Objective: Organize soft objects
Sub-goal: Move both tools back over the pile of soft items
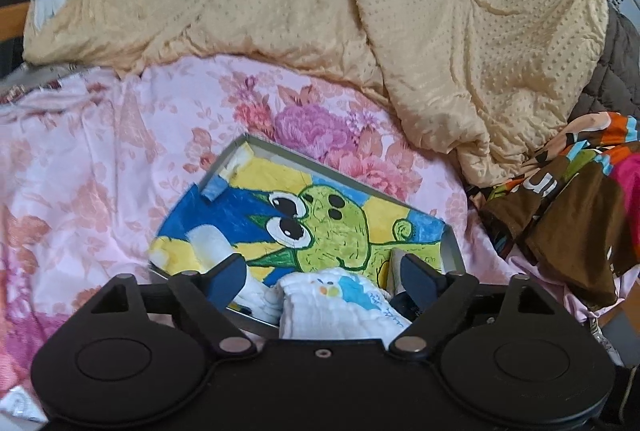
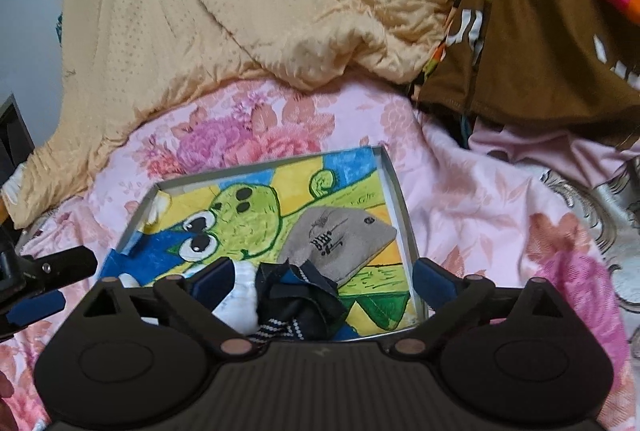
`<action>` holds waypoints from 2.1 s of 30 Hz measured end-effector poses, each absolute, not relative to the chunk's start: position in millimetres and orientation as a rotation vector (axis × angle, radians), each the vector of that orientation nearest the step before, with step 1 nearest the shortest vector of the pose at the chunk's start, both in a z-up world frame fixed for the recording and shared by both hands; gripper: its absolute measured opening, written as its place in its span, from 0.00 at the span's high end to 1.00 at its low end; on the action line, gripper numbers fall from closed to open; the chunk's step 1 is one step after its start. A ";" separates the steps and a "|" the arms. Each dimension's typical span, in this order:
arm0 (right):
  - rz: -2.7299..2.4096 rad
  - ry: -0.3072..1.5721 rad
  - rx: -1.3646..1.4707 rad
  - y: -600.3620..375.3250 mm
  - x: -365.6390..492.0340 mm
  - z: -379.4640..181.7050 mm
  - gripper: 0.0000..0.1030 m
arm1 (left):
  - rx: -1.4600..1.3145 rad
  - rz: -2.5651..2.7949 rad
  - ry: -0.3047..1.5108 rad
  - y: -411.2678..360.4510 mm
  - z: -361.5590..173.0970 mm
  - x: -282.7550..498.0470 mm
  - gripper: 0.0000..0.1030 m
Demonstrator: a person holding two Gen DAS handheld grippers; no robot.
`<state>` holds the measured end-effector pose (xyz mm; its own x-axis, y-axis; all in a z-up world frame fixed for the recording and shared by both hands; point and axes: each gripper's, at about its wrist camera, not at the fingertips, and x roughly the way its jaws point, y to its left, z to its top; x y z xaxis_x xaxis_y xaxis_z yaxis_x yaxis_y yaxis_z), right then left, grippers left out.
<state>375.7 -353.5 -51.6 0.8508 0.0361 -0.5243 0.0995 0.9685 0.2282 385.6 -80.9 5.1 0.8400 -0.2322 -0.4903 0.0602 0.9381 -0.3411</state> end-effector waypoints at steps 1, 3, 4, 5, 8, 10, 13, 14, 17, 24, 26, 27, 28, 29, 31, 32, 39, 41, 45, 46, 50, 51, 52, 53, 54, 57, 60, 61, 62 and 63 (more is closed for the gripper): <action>-0.028 0.546 0.250 -353.5 370.7 -47.5 0.02 | -0.313 -0.154 0.541 -79.7 8.7 379.9 0.14; -0.021 0.533 0.229 -352.5 361.2 -39.7 0.01 | -0.298 -0.146 0.513 -77.3 15.4 366.7 0.10; -0.019 0.527 0.213 -351.2 355.4 -35.7 0.00 | -0.292 -0.141 0.501 -76.0 18.4 360.5 0.08; -0.018 0.521 0.196 -349.6 348.8 -31.3 0.00 | -0.287 -0.137 0.491 -74.3 21.2 354.1 0.06; -0.012 0.496 0.164 -345.4 328.6 -20.3 0.00 | -0.280 -0.132 0.458 -67.2 29.2 332.6 0.03; -0.011 0.481 0.143 -342.2 317.0 -14.9 0.00 | -0.285 -0.121 0.443 -61.4 33.2 318.5 0.02; -0.005 0.467 0.112 -336.6 300.4 -9.7 0.00 | -0.291 -0.115 0.432 -53.3 37.5 298.9 0.01; -0.005 0.462 0.109 -335.3 295.3 -8.5 0.00 | -0.286 -0.112 0.428 -51.0 38.9 292.5 0.01; 0.004 0.450 0.105 -331.8 281.2 -5.2 0.00 | -0.261 -0.104 0.405 -45.4 42.0 275.9 0.01; 0.030 0.426 0.094 -323.3 244.2 -1.7 0.00 | -0.226 -0.090 0.389 -34.4 43.4 240.1 0.01; 0.043 0.418 0.096 -321.0 232.1 -1.7 0.00 | -0.220 -0.079 0.387 -30.8 41.9 228.8 0.01; 0.050 0.413 0.097 -320.1 226.5 -1.9 0.00 | -0.219 -0.073 0.385 -29.1 40.3 223.4 0.01; 0.057 0.409 0.097 -318.7 220.5 -2.1 0.00 | -0.219 -0.067 0.386 -27.0 38.7 217.1 0.01; 0.062 0.404 0.095 -317.9 215.0 -2.4 0.00 | -0.217 -0.062 0.390 -24.7 37.2 211.2 0.01; 0.066 0.394 0.092 -314.6 204.7 -1.6 0.00 | -0.221 -0.053 0.396 -20.7 34.3 200.6 0.01; 0.071 0.386 0.089 -313.3 199.3 -0.6 0.00 | -0.224 -0.051 0.396 -18.2 33.4 195.5 0.01; 0.099 0.336 0.069 -303.4 170.3 3.1 0.00 | -0.207 -0.037 0.380 -5.8 30.8 171.8 0.01; 0.108 0.331 0.064 -300.0 164.0 2.6 0.00 | -0.198 -0.037 0.374 -4.6 30.4 167.1 0.01; 0.124 0.329 0.038 -292.6 154.2 0.6 0.00 | -0.179 -0.039 0.367 -1.9 28.2 156.9 0.01; 0.126 0.328 0.030 -290.6 152.4 0.5 0.00 | -0.176 -0.039 0.368 -0.9 27.3 154.5 0.01; 0.135 0.327 0.021 -286.0 145.5 -0.4 0.00 | -0.166 -0.032 0.390 5.1 24.0 147.9 0.01; 0.139 0.331 0.022 -285.2 144.4 -1.2 0.00 | -0.161 -0.029 0.397 7.0 23.4 146.9 0.01; 0.143 0.336 0.021 -284.4 143.3 -1.9 0.00 | -0.154 -0.028 0.403 8.4 23.2 145.9 0.01; 0.145 0.340 0.019 -283.5 141.9 -2.9 0.00 | -0.148 -0.027 0.410 10.2 23.1 145.3 0.01; 0.148 0.345 0.014 -282.4 140.8 -3.9 0.00 | -0.136 -0.031 0.418 12.1 23.1 144.3 0.01; 0.158 0.360 0.003 -278.8 138.2 -6.8 0.00 | -0.089 -0.041 0.440 17.0 22.0 142.0 0.01; 0.172 0.373 -0.005 -274.7 137.6 -9.0 0.00 | -0.071 -0.048 0.457 22.7 18.7 138.4 0.01; 0.177 0.378 -0.008 -273.4 137.9 -9.7 0.00 | -0.075 -0.048 0.459 25.0 17.1 136.6 0.01; 0.180 0.384 -0.011 -272.3 138.5 -10.6 0.00 | -0.082 -0.047 0.461 27.4 14.8 134.7 0.01; 0.183 0.389 -0.014 -271.3 139.1 -11.7 0.00 | -0.092 -0.042 0.465 30.6 12.0 132.8 0.01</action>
<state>139.1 -271.3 -11.7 0.9089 0.1746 -0.3788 -0.1798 0.9835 0.0219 132.8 30.6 12.0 0.8930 -0.0617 -0.4458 0.0196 0.9950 -0.0983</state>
